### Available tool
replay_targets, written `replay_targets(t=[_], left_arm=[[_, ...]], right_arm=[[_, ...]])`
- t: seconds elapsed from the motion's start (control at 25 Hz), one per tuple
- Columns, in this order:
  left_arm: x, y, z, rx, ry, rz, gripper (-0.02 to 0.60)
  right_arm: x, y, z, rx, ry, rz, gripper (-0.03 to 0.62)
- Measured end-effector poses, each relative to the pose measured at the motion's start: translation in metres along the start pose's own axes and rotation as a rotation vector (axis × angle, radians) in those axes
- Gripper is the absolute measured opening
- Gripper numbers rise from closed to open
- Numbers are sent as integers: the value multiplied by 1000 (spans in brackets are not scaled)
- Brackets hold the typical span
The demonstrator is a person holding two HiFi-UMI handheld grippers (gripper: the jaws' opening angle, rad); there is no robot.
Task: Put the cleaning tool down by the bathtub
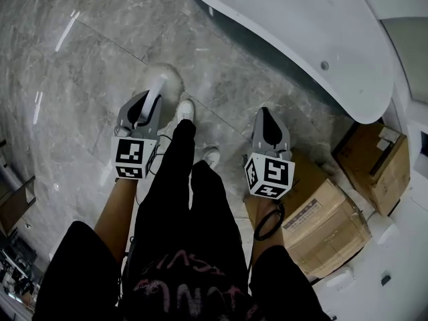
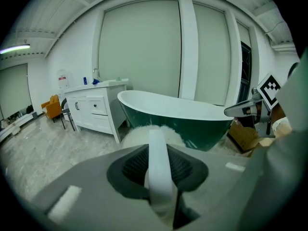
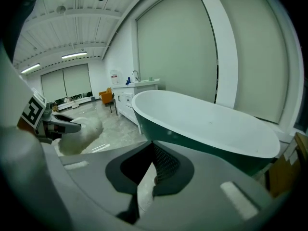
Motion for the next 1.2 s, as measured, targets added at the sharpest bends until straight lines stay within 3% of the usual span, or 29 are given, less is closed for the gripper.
replay_targets(t=[0.72,1.2], left_arm=[[-25,124,-59,-15,-62,44,90],[-42,220,-111,-4,-33,72,90]], right_arm=[[8,135,-60,-26,-2,32,12],[21,231,-114,-24,-12,42,12]])
Point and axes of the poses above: the fingertips, and each gripper's own axes: y forward along the fingers, x to its right, z out of its top, the point moved 4 cm from there along -y, backward along the fingers, and after that the axes turned 15 degrees about -x, right-handed, at the moved point
